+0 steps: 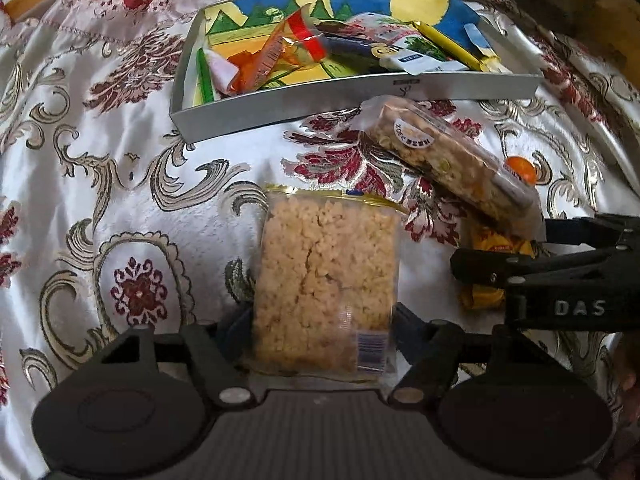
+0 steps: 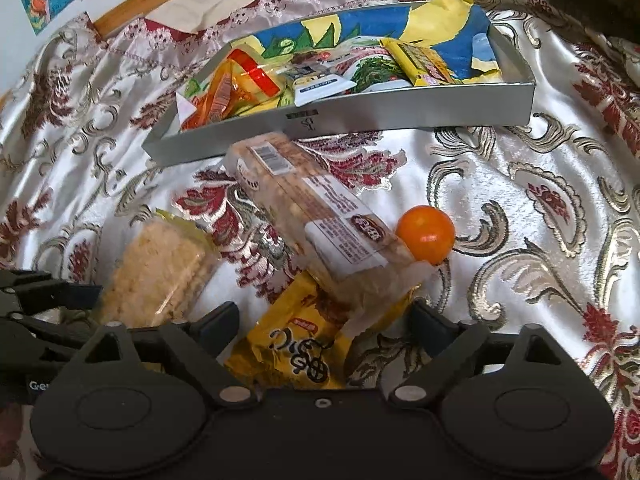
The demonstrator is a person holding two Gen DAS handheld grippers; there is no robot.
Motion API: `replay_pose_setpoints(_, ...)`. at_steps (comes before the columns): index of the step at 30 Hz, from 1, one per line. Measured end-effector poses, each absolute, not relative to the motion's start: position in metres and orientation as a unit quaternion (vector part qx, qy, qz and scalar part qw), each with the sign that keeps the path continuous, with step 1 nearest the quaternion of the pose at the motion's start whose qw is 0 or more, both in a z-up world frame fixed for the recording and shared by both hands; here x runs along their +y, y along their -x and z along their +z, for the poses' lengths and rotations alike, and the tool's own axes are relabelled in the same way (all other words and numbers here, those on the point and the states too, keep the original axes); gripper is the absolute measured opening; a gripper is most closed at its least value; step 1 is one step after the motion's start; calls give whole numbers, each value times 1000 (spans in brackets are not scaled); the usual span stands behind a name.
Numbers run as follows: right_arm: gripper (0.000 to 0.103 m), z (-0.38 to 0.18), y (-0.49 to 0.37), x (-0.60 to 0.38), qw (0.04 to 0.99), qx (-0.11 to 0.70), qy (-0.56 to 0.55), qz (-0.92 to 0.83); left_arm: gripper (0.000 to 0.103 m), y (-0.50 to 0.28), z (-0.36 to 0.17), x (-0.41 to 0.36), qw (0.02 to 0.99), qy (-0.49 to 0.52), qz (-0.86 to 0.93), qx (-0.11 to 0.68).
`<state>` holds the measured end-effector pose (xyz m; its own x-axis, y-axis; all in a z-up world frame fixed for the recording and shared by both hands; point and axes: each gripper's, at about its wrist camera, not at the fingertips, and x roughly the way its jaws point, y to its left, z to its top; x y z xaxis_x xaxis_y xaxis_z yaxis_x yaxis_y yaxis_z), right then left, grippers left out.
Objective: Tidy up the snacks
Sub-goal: 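Move the left tool to the cracker packet while the right tool approaches the gold packet, then grasp the cracker packet with the left tool while the right tool grasps the gold packet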
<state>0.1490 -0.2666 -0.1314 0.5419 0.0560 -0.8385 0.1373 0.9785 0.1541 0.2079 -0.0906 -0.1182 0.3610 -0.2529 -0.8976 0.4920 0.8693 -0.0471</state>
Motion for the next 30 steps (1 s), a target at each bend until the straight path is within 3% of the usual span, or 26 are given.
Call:
replay_pose_setpoints(3,64,-129,-146,-266,871,482,-86,-27,75,-208,-115,-86,814,-98,-221,528)
replay_pose_setpoints(4,50,-128,-145,-268,871,483,-86,-30,75,-208,-113,-83,814,-91,-219,531)
replay_pose_setpoints(14,49,-116,-122,-271,867,483,-114,-43,76,-210,-119,-92,821,-124,-225,510)
replay_pose_setpoints(30,48,-82,-41,-276,860,424,-282,-36,74,-168,-91,-73,807,-42,-222,546)
